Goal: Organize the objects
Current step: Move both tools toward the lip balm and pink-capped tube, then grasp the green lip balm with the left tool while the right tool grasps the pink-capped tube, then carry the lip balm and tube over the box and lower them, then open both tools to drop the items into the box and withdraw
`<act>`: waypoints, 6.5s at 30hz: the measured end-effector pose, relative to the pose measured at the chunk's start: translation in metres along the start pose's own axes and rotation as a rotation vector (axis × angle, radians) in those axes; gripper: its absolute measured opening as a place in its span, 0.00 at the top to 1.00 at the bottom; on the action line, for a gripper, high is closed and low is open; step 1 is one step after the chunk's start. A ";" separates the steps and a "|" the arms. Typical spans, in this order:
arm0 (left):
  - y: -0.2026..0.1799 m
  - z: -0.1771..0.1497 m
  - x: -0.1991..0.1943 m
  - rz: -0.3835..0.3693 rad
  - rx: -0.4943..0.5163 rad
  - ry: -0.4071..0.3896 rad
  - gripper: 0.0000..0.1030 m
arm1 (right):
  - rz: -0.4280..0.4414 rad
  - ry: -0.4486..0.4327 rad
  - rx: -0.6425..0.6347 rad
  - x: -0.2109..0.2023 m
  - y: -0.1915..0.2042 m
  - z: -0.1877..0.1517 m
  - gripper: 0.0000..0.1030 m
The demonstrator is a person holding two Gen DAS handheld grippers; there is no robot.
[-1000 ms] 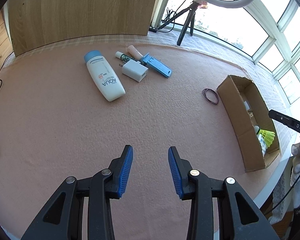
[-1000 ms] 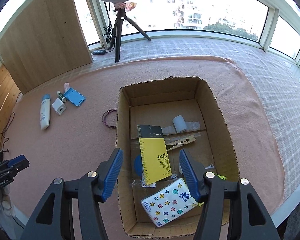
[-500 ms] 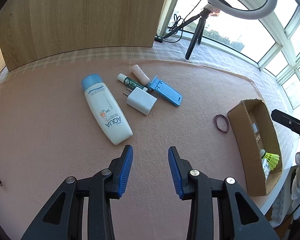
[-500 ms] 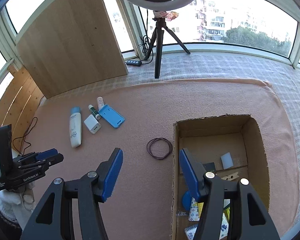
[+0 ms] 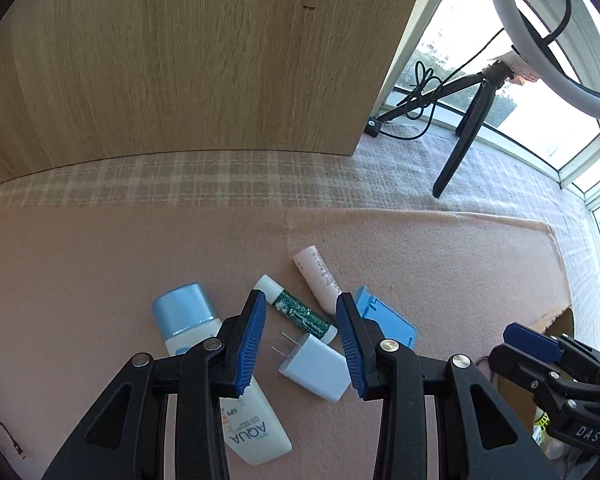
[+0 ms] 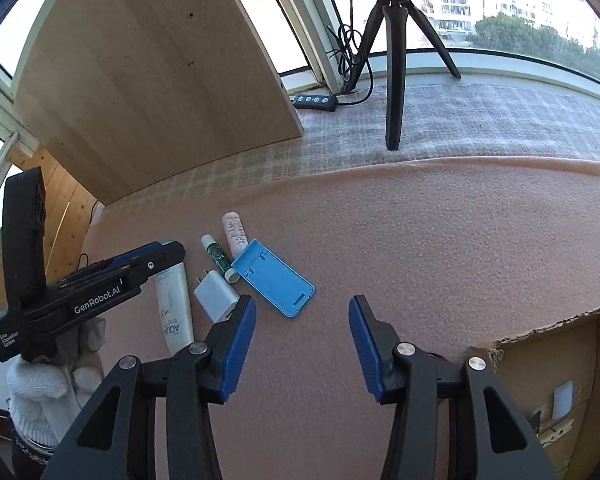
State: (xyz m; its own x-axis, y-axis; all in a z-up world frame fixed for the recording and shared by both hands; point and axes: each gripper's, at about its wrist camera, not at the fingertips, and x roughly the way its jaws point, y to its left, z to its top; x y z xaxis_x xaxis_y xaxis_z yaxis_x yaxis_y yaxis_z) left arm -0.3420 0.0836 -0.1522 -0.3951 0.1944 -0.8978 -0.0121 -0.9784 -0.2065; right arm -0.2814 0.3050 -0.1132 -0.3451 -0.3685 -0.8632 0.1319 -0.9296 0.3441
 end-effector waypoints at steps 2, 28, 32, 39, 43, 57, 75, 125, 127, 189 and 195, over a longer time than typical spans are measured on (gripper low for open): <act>0.002 0.013 0.014 0.000 -0.015 0.004 0.62 | 0.002 0.015 -0.007 0.012 0.003 0.006 0.57; 0.004 -0.017 0.069 -0.096 -0.065 0.115 0.85 | 0.013 0.145 -0.114 0.095 0.028 0.028 0.65; -0.007 -0.046 0.059 -0.112 -0.057 0.113 0.85 | 0.016 0.168 -0.102 0.089 0.020 0.015 0.73; -0.004 -0.109 0.033 -0.174 -0.090 0.100 0.88 | 0.029 0.203 -0.108 0.077 0.017 -0.027 0.74; -0.005 -0.149 0.017 -0.200 -0.060 0.089 0.90 | 0.027 0.207 -0.122 0.068 0.018 -0.048 0.74; 0.037 -0.191 -0.048 -0.148 -0.068 0.009 0.86 | 0.079 0.145 -0.198 0.034 0.048 -0.076 0.74; 0.024 -0.106 0.003 -0.093 -0.023 0.053 0.69 | 0.057 0.174 -0.213 0.050 0.064 -0.095 0.73; -0.009 -0.112 0.028 -0.163 -0.002 0.120 0.84 | 0.050 0.163 -0.187 0.045 0.047 -0.111 0.82; -0.014 -0.119 0.022 -0.175 0.001 0.114 0.84 | 0.055 0.144 -0.161 0.033 0.039 -0.115 0.82; -0.296 -0.175 -0.050 -0.272 0.419 -0.005 0.72 | -0.188 -0.188 0.120 -0.169 -0.152 -0.188 0.54; -0.270 -0.171 -0.057 -0.256 0.382 -0.017 0.72 | -0.174 -0.191 0.103 -0.166 -0.141 -0.186 0.54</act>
State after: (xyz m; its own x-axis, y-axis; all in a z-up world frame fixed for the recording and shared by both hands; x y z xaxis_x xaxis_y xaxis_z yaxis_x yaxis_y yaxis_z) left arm -0.1590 0.3485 -0.1120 -0.3501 0.4356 -0.8293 -0.4477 -0.8554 -0.2604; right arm -0.0695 0.4960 -0.0875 -0.5246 -0.1867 -0.8306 -0.0367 -0.9698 0.2412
